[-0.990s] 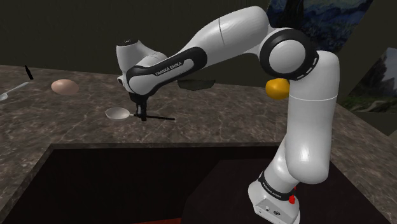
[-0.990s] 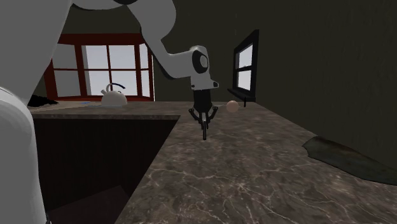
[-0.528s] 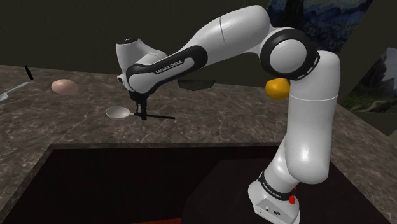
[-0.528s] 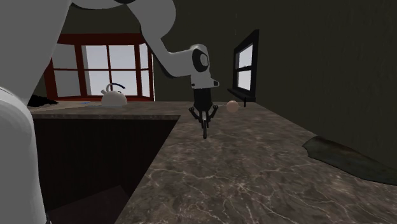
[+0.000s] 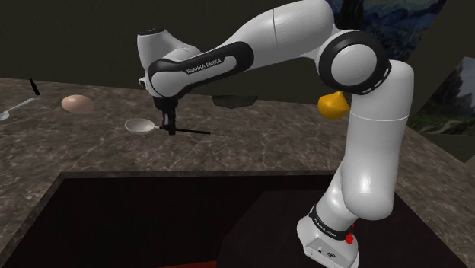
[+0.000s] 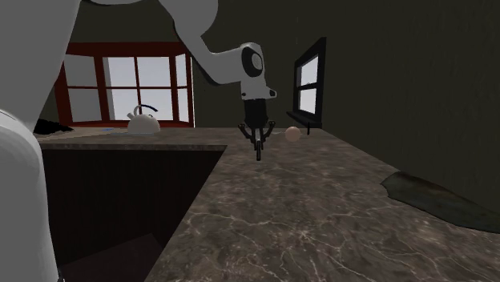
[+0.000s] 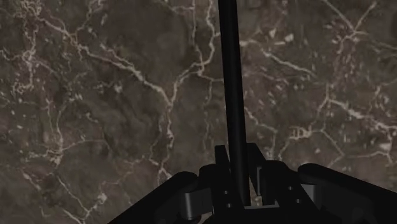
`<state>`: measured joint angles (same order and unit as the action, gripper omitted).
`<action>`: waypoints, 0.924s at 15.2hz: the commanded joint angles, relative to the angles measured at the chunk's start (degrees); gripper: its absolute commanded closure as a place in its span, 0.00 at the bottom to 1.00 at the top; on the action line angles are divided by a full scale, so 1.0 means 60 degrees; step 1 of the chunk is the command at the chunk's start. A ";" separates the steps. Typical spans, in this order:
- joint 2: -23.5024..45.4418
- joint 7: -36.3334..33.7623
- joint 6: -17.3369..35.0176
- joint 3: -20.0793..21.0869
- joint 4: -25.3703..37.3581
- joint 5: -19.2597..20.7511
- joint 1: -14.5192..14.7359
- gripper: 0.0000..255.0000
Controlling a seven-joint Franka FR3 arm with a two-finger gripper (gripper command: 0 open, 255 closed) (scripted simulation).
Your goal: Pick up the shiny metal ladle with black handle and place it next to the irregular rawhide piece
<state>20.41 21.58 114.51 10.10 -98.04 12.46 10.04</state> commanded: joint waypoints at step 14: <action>-0.1348 0.0676 -0.0887 -0.0071 -0.0356 -0.0313 -0.0367 1.00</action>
<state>14.20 24.63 108.24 9.98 -97.54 10.87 8.65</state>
